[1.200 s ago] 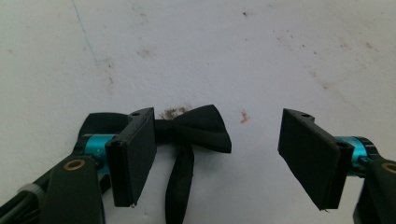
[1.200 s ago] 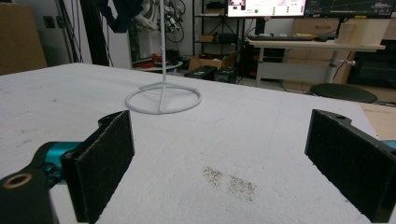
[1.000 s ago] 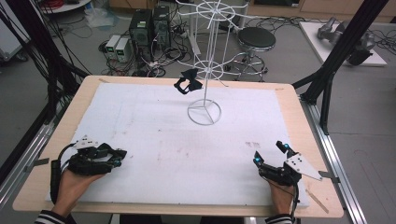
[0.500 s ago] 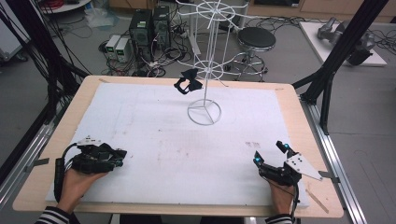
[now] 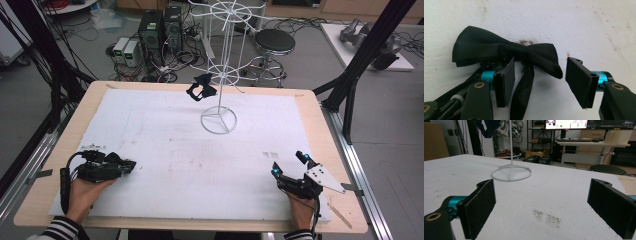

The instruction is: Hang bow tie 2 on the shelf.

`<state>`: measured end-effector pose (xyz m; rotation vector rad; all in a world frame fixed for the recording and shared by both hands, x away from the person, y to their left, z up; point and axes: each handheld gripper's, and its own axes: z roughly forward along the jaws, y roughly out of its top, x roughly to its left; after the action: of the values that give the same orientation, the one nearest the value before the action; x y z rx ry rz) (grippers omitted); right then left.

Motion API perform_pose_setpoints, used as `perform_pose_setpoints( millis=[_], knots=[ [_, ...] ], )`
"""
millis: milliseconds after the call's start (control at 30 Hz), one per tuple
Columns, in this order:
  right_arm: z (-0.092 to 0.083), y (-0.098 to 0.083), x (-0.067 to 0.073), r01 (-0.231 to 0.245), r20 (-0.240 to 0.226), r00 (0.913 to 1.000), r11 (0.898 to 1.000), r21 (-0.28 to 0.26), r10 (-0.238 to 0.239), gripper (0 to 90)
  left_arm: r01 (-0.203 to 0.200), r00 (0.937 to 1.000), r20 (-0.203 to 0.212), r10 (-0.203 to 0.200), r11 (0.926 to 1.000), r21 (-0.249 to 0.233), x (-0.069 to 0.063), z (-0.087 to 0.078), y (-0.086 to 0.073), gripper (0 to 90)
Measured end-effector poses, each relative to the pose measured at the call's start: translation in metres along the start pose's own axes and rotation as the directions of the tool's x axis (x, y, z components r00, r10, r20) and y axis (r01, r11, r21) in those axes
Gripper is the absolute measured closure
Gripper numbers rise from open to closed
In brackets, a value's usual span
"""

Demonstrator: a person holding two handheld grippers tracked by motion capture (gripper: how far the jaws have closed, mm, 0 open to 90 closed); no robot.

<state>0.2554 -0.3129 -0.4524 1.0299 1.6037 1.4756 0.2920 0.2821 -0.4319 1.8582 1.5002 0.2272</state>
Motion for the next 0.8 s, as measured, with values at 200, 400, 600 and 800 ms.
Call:
perform_pose_setpoints(
  millis=[200,400,600,800],
  knots=[
    [-0.0001,0.0000,-0.0001,-0.002,-0.001,1.0000,1.000,0.000,0.002,7.4,0.027,0.9995,-0.016,-0.027,0.9996,-0.001,-0.0009,0.0029,0.0034,46.7],
    [-0.0002,-0.0001,-0.0002,-0.001,-0.001,1.0000,1.000,0.000,0.001,7.4,0.026,0.9989,-0.039,-0.026,0.9997,0.005,0.0008,0.0035,0.0049,59.6],
    [-0.0002,0.0000,-0.0001,-0.002,0.000,1.0000,1.000,0.000,0.002,7.4,0.030,0.9988,-0.039,-0.030,0.9995,-0.003,0.0034,0.0034,0.0043,72.5],
    [-0.0003,0.0000,0.0002,-0.002,0.000,1.0000,1.000,0.001,0.002,7.4,-0.007,0.9991,-0.041,0.006,1.0000,-0.003,-0.0002,0.0033,0.0056,82.6]
  ],
)
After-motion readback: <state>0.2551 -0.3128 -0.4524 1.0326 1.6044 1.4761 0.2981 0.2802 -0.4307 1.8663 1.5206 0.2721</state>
